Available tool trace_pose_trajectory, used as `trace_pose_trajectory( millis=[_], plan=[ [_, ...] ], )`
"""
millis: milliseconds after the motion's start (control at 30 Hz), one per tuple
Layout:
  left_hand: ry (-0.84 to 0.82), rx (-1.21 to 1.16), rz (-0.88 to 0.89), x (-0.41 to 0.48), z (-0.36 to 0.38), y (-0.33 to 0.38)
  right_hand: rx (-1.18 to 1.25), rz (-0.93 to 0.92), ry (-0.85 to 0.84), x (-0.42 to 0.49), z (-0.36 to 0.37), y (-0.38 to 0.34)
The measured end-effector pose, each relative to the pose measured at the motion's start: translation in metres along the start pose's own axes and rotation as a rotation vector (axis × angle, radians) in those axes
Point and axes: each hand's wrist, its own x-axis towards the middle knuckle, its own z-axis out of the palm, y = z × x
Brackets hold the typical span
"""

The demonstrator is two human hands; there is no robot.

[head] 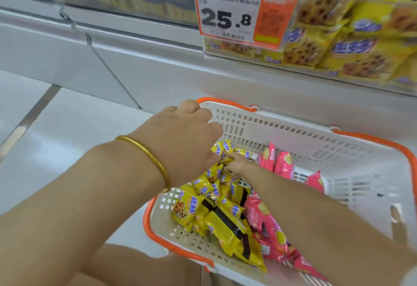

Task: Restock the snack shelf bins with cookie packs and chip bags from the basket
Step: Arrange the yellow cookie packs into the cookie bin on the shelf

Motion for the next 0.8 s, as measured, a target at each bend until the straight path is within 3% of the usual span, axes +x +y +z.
trace_pose_trajectory(
  millis=[133,400,667,800],
  plan=[
    [-0.096,0.005,-0.017,0.009,0.000,-0.005,0.101,-0.027,0.110,0.004,-0.006,0.007],
    [-0.156,-0.015,-0.001,0.032,-0.007,0.000,-0.260,-0.442,0.122,-0.081,-0.063,-0.010],
    [-0.076,-0.480,0.029,0.056,-0.039,0.019,-0.202,-0.884,0.099,-0.231,-0.138,-0.056],
    [0.128,-0.714,0.056,0.050,-0.068,0.028,-0.018,-0.944,0.237,-0.282,-0.155,-0.063]
  ],
)
